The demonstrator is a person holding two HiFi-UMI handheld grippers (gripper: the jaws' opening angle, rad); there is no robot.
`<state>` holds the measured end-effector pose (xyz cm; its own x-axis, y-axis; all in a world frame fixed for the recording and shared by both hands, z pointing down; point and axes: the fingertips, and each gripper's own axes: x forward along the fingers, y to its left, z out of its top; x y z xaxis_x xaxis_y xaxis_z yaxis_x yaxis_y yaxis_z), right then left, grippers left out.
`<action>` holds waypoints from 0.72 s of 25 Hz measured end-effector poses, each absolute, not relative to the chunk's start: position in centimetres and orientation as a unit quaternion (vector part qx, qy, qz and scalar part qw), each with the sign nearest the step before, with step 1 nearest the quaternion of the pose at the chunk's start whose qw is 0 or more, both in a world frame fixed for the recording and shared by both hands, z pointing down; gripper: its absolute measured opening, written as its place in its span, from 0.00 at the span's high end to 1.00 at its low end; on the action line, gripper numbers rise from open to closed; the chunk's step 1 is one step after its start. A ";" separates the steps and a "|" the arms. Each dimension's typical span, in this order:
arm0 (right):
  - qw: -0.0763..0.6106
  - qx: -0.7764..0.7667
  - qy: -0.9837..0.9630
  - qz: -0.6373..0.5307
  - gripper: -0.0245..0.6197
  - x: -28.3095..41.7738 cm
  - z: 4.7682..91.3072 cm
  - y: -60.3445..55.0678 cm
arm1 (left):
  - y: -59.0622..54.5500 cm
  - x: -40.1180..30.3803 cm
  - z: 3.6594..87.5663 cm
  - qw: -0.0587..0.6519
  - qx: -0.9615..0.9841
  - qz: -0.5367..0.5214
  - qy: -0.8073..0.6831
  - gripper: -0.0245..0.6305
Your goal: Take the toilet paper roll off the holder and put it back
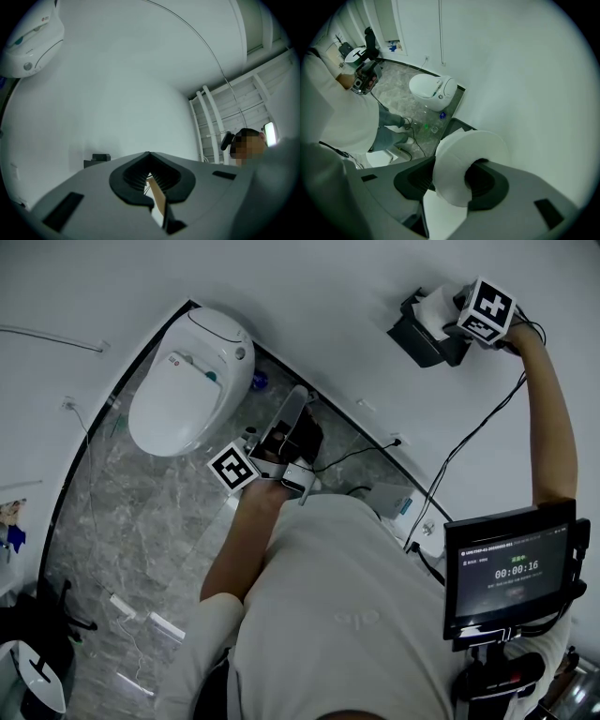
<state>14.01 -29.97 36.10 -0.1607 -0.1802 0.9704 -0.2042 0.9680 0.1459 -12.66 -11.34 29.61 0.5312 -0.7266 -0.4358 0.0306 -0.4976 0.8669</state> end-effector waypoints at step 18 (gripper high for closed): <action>0.553 0.185 -0.812 -0.016 0.64 14.5 30.5 -28.8 | -12.3 -11.2 30.1 0.469 0.762 -0.395 -0.209 0.96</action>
